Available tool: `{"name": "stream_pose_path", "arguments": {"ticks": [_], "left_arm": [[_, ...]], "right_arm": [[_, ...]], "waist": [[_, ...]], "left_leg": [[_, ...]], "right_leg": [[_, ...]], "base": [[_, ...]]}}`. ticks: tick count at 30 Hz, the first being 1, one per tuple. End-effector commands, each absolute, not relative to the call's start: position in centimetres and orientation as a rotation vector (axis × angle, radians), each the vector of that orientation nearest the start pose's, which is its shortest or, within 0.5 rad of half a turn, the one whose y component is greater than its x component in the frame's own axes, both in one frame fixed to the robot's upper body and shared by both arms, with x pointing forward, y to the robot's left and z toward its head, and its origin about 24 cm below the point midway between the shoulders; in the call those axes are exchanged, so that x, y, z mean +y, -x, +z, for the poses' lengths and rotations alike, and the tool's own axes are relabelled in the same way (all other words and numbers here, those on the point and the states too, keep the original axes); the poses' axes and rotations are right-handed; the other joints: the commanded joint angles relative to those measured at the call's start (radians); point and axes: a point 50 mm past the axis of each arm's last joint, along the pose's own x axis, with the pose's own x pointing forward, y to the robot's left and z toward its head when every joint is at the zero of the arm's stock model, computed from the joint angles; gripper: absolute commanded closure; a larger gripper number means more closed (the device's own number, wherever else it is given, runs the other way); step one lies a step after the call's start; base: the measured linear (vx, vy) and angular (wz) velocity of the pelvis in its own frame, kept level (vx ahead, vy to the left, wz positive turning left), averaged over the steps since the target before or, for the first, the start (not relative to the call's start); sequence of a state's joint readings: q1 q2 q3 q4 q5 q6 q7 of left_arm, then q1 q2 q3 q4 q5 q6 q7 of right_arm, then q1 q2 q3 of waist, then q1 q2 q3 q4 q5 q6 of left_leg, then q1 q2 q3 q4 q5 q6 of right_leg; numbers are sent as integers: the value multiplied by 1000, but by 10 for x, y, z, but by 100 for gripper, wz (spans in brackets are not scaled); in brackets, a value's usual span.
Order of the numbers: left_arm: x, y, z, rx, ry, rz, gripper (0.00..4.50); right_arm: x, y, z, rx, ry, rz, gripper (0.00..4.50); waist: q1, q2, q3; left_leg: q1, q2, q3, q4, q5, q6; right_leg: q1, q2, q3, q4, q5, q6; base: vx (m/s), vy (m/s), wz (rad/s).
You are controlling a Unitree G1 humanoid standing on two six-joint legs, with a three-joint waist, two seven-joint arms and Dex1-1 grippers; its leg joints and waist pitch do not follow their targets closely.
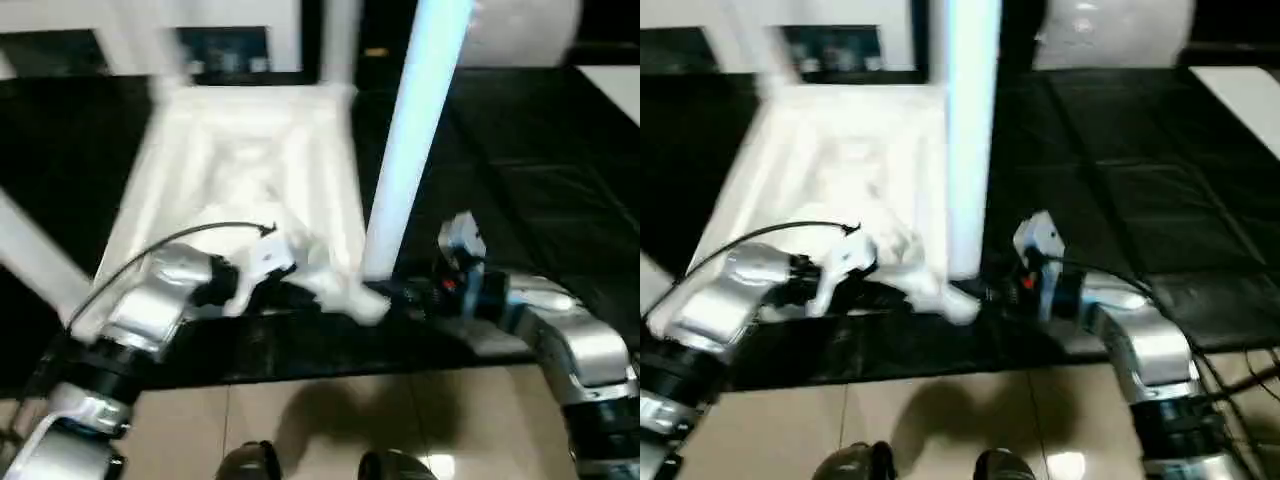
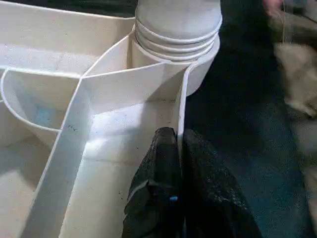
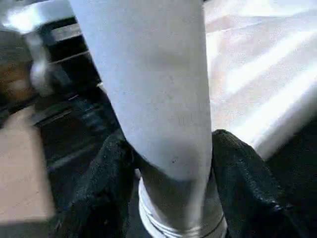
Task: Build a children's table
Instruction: Rotate leg to tighten
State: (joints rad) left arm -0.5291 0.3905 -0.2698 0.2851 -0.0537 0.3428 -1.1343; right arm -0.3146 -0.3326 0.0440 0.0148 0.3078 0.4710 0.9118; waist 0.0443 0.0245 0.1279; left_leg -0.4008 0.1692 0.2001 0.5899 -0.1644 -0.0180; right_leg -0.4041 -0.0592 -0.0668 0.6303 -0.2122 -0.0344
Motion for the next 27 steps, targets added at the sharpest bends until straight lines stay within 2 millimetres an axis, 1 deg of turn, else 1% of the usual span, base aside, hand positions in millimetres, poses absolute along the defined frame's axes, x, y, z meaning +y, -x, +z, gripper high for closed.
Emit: {"name": "stream_pose_path", "arguments": {"ticks": [1, 2, 3, 4, 5, 6, 7, 8, 9, 10, 11, 12, 13, 14, 15, 16, 17, 18, 19, 20, 21, 22, 23, 24, 25, 26, 27], "left_arm": [[91, -315, 103, 247, -291, -1216, 450], [84, -318, 104, 247, -281, -1172, 450], [78, -322, 106, 245, -274, -1117, 450], [73, -325, 108, 242, -273, -1076, 450], [68, -328, 109, 243, -274, -1038, 450], [64, -331, 110, 237, -277, -993, 450], [63, -332, 110, 237, -277, -985, 450], [60, -333, 111, 235, -279, -968, 450], [54, -335, 113, 225, -276, -934, 450], [51, -336, 114, 221, -275, -932, 450], [47, -337, 115, 213, -274, -926, 450], [45, -337, 116, 210, -274, -920, 450], [45, -338, 116, 208, -279, -922, 450], [44, -338, 116, 209, -282, -920, 450], [45, -338, 116, 212, -285, -920, 450], [47, -339, 116, 215, -287, -916, 450], [49, -339, 115, 220, -288, -920, 450], [54, -338, 114, 223, -298, -926, 450], [56, -338, 113, 224, -303, -931, 450], [66, -335, 110, 228, -323, -959, 450], [72, -333, 107, 231, -334, -978, 450], [73, -333, 107, 232, -337, -982, 450], [78, -331, 105, 233, -347, -1001, 450], [80, -330, 104, 234, -353, -1014, 450], [84, -328, 102, 235, -367, -1038, 450], [84, -328, 102, 235, -367, -1038, 450], [95, -320, 97, 242, -402, -1132, 450]], "right_arm": [[-94, -276, 79, 240, -90, 1098, 252], [-87, -279, 78, 239, -99, 1021, 252], [-79, -284, 78, 233, -118, 926, 252], [-73, -289, 78, 231, -141, 844, 252], [-67, -293, 79, 232, -159, 759, 252], [-62, -296, 79, 235, -161, 679, 252], [-61, -297, 79, 237, -162, 659, 252], [-58, -299, 79, 242, -164, 613, 252], [-52, -299, 80, 242, -180, 543, 252], [-51, -299, 81, 236, -183, 533, 217], [-53, -298, 82, 221, -184, 504, 182], [-54, -298, 82, 214, -182, 484, 182], [-57, -299, 82, 209, -199, 466, 176], [-59, -300, 82, 205, -229, 449, 161], [-64, -302, 82, 200, -247, 442, 146], [-68, -302, 83, 189, -246, 449, 137], [-73, -302, 84, 169, -228, 481, 132], [-80, -301, 85, 153, -199, 518, 126], [-83, -301, 86, 145, -186, 541, 114], [-95, -299, 87, 121, -131, 605, 100], [-103, -298, 89, 110, -105, 655, 92], [-104, -298, 89, 108, -100, 668, 87], [-110, -296, 90, 101, -70, 706, 80], [-113, -296, 91, 97, -48, 728, 69], [-118, -294, 92, 95, -21, 767, 56], [-118, -294, 92, 95, -21, 767, 48], [-133, -291, 95, 99, 29, 876, 42]], "waist": [[8, -17, -71], [8, -17, -71], [7, -14, -71], [5, -13, -71], [3, -10, -72], [0, -11, -72], [2, -11, -74], [1, -10, -74], [1, -6, -77], [0, -6, -77], [2, -7, -78], [5, -8, -78], [7, -3, -78], [8, -4, -78], [10, -2, -78], [11, -3, -78], [13, 3, -77], [15, 0, -78], [17, 0, -78], [16, -1, -78], [16, -2, -80], [14, -3, -79], [10, -3, -78], [7, -5, -80], [6, -7, -80], [4, -6, -78], [7, -7, -79]], "left_leg": [[20, 63, -39, -64, -121, 61], [19, 62, -40, -64, -114, 65], [22, 63, -38, -65, -103, 68], [22, 64, -38, -66, -101, 67], [23, 64, -40, -67, -96, 58], [24, 64, -39, -69, -96, 47], [25, 62, -40, -68, -99, 48], [23, 62, -39, -67, -91, 52], [23, 63, -40, -68, -71, 58], [24, 64, -38, -68, -64, 63], [24, 62, -38, -67, -61, 73], [24, 62, -38, -67, -50, 81], [25, 63, -38, -66, -52, 88], [24, 64, -39, -67, -54, 91], [25, 65, -39, -67, -56, 96], [25, 65, -39, -67, -58, 96], [25, 66, -40, -68, -66, 94], [26, 67, -40, -67, -77, 93], [24, 67, -41, -67, -71, 95], [23, 67, -41, -67, -70, 97], [22, 66, -42, -65, -66, 106], [20, 66, -41, -64, -63, 112], [16, 64, -41, -63, -63, 123], [15, 63, -41, -61, -65, 127], [18, 63, -40, -60, -68, 130], [15, 64, -40, -60, -67, 132], [17, 64, -40, -59, -73, 135]], "right_leg": [[46, -103, 63, -91, -184, -213], [48, -104, 62, -90, -178, -212], [44, -101, 62, -90, -168, -212], [43, -100, 62, -90, -165, -213], [41, -99, 62, -87, -161, -216], [39, -97, 61, -88, -155, -217], [45, -98, 61, -88, -138, -215], [47, -99, 63, -86, -118, -214], [46, -97, 63, -81, -69, -216], [44, -95, 64, -80, -46, -219], [47, -96, 62, -79, -20, -220], [49, -97, 63, -78, 5, -218], [49, -99, 64, -78, 21, -219], [50, -99, 63, -78, 25, -220], [51, -100, 63, -77, 35, -223], [51, -99, 63, -77, 36, -223], [51, -100, 63, -77, 33, -224], [55, -99, 62, -78, 34, -222], [58, -99, 61, -75, 49, -221], [58, -99, 61, -75, 58, -221], [62, -98, 60, -73, 77, -219], [64, -99, 61, -70, 91, -223], [63, -101, 60, -72, 98, -233], [65, -102, 59, -72, 95, -237], [66, -102, 59, -75, 81, -239], [66, -103, 60, -74, 73, -242], [66, -102, 58, -78, 48, -241]], "base": [[0, 0, 0], [0, 0, 0], [0, 0, 0], [0, 0, 0], [0, 0, 0], [0, 0, 0], [0, 0, 0], [0, 0, 0], [0, 0, 0], [0, 0, 0], [0, 0, 0], [0, 0, 0], [0, 0, 0], [0, 0, 0], [0, 0, 0], [0, 0, 0], [0, 0, 0], [0, 0, 0], [0, 0, 0], [0, 0, 0], [0, 0, 0], [0, 0, 0], [0, 0, 0], [0, 0, 0], [0, 0, 0], [0, 0, 0], [0, 0, 0]]}}
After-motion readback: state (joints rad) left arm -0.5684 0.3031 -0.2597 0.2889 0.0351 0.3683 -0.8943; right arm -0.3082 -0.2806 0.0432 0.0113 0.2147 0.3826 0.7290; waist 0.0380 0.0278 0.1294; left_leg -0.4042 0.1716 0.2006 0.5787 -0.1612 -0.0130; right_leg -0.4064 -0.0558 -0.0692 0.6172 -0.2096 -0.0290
